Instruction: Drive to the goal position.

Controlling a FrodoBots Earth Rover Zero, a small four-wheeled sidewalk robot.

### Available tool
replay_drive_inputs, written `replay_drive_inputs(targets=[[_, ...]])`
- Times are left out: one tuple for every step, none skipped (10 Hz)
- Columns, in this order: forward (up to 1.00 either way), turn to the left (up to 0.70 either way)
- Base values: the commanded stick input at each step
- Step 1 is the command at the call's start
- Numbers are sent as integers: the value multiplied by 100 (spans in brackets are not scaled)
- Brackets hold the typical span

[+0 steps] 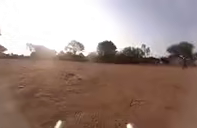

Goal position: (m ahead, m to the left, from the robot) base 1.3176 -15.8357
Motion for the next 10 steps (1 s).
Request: replay_drive_inputs(targets=[[68,0],[68,0],[68,0],[68,0],[68,0],[68,0],[68,0],[68,-3],[68,-10],[68,-17]])
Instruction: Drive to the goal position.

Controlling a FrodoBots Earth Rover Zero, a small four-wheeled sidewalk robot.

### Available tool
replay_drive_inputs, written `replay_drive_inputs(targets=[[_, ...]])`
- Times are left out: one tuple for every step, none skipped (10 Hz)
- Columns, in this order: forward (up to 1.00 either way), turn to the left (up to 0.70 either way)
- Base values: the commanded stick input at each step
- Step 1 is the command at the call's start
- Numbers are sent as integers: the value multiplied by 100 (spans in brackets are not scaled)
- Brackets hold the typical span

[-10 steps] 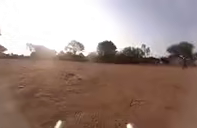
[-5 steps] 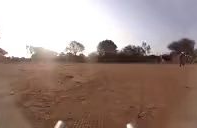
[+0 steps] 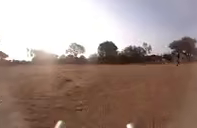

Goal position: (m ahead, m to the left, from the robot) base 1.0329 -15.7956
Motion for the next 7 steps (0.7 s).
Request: replay_drive_inputs(targets=[[68,-24],[68,-31],[68,-34],[68,-34],[68,-34],[68,-22],[68,-7]])
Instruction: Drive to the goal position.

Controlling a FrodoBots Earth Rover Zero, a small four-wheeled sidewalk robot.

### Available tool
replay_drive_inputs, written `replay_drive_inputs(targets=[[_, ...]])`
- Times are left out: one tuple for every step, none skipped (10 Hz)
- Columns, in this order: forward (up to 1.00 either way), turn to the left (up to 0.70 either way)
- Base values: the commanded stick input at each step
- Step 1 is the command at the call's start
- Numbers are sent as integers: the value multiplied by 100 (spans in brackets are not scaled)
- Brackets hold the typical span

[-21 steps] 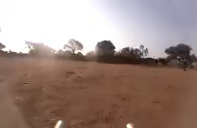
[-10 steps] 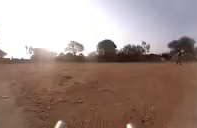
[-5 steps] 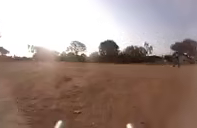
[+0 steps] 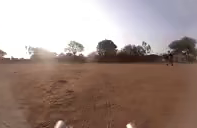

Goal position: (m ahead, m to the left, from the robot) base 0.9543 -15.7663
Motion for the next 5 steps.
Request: replay_drive_inputs(targets=[[68,0],[68,0],[68,0],[68,0],[68,0]])
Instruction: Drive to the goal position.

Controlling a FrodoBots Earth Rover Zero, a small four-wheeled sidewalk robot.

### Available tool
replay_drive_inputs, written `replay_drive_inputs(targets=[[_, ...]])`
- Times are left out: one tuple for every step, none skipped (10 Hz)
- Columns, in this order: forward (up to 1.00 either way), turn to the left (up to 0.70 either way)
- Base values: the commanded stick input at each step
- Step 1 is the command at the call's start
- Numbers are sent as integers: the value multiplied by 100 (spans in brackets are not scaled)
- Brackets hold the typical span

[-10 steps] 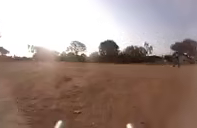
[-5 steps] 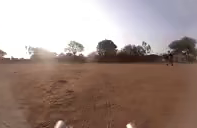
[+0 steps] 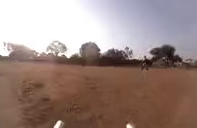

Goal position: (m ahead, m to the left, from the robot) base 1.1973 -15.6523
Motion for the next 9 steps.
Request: replay_drive_inputs(targets=[[68,0],[68,0],[68,0],[68,0],[68,0],[68,0],[68,0],[68,0],[68,0]])
